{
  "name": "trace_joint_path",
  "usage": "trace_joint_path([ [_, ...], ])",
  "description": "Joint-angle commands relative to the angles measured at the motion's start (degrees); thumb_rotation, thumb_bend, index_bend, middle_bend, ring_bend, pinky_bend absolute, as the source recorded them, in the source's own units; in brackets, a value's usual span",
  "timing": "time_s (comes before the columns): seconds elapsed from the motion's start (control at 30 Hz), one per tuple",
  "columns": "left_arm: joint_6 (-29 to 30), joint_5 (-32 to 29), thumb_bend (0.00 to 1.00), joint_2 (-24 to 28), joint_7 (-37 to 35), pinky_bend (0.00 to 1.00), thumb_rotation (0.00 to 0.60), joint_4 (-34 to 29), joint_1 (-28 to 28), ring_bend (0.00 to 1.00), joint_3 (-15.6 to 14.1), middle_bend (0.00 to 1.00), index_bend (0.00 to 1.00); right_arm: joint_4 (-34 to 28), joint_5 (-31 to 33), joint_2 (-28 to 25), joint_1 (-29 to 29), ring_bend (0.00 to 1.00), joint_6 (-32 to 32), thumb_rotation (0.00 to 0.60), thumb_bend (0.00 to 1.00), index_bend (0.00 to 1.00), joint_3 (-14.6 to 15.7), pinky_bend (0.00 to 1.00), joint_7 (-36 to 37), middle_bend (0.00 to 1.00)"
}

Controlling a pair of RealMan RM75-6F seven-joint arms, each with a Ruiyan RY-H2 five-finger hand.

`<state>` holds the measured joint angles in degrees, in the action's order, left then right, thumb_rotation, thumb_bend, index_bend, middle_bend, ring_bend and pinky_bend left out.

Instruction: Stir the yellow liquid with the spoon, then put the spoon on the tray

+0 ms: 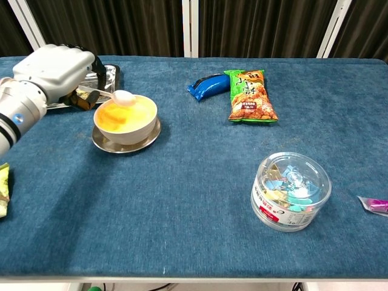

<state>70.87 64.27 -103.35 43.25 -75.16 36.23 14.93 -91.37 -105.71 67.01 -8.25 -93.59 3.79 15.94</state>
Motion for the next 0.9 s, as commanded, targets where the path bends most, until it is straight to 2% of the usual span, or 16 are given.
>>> trace_joint_path([
  [0.03, 0.2, -1.8, 0.41, 0.2, 1.5, 0.14, 0.600, -1.6, -0.3, 0.14, -0.2, 0.26, 0.51, 0.0, 0.1, 0.0, 0.0, 0.03, 0.0, 0.600, 0.30, 0.12, 0.0, 0.13, 0.1, 0.17],
  [0.33, -0.1, -5.1, 0.37, 2.7, 4.1, 0.13, 0.600, -8.3, -1.0, 0.13, -1.1, 0.22, 0.39, 0.2, -0.2, 0.1, 0.1, 0.03, -0.4, 0.600, 0.30, 0.12, -0.1, 0.13, 0.3, 0.17],
  [0.5, 0.7, -5.3, 0.37, 5.7, 5.6, 0.12, 0.600, -12.4, -1.4, 0.13, -1.7, 0.21, 0.39, 0.3, -0.3, -0.1, 0.5, 0.03, -1.0, 0.600, 0.30, 0.12, 0.0, 0.13, 0.3, 0.17],
  [0.67, -0.4, -9.0, 0.36, 8.8, 5.2, 0.12, 0.600, -17.5, -1.6, 0.13, -0.9, 0.20, 0.41, 0.8, 0.0, 0.1, 0.7, 0.03, -1.3, 0.600, 0.30, 0.12, 0.0, 0.13, 0.9, 0.17],
  [0.9, -3.1, -13.6, 0.36, 7.8, 4.7, 0.12, 0.600, -16.6, 1.0, 0.13, 0.4, 0.21, 0.43, 1.7, -0.2, 0.7, 0.4, 0.03, -1.0, 0.600, 0.30, 0.12, 0.0, 0.13, 1.6, 0.17],
])
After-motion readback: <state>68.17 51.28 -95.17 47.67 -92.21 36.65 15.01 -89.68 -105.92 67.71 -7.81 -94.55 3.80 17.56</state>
